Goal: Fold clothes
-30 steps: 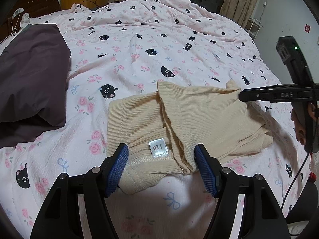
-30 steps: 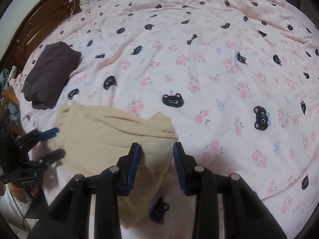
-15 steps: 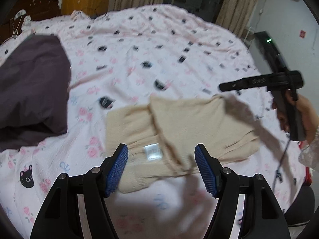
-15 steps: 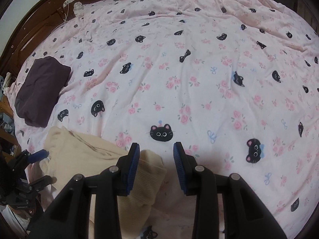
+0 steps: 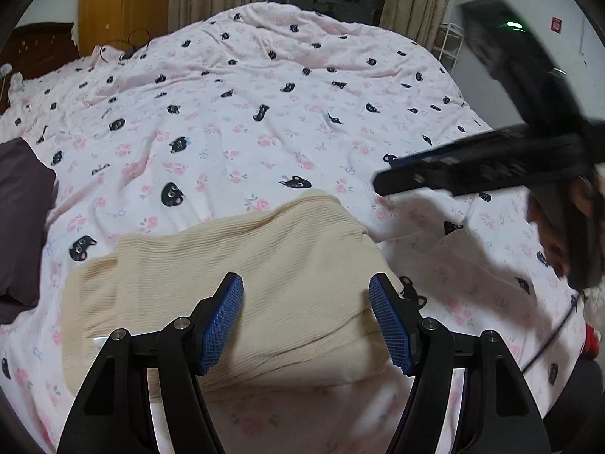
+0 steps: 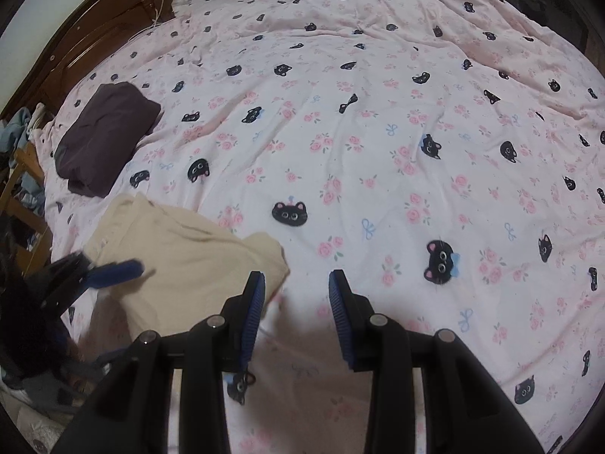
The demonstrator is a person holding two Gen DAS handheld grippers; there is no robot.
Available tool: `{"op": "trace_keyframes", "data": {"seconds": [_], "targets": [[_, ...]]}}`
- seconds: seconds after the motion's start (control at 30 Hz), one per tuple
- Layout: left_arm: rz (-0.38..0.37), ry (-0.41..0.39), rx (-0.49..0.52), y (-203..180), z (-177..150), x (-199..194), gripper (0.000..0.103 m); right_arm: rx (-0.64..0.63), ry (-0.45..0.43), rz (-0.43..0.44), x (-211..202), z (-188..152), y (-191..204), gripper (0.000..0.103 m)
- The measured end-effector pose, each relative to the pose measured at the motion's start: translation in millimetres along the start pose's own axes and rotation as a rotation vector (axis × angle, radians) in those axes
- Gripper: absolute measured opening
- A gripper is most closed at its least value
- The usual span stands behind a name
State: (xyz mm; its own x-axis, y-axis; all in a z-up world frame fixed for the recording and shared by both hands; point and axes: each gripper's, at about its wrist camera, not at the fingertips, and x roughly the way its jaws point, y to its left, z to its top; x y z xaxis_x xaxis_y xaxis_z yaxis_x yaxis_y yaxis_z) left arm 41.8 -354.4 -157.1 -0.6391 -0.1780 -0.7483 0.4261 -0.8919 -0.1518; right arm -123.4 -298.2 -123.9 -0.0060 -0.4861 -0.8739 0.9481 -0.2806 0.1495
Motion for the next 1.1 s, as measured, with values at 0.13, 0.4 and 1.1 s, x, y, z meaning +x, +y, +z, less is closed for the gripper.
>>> {"op": "trace_keyframes", "data": {"seconds": [0.13,0.4,1.1], "targets": [[0.009,0.029,-0.032,14,-3,-1,0.064,-0.085,-0.009,0.013,-12,-23,18,0.036],[-0.047,0.034,-0.153,33,1,-6,0.064,-0.171,-0.007,-0.024,-1,-69,53,0.029],[-0.071,0.048,0.078,-32,-3,8,0.050,-0.157,-0.009,-0.038,-16,-66,36,0.022]]}}
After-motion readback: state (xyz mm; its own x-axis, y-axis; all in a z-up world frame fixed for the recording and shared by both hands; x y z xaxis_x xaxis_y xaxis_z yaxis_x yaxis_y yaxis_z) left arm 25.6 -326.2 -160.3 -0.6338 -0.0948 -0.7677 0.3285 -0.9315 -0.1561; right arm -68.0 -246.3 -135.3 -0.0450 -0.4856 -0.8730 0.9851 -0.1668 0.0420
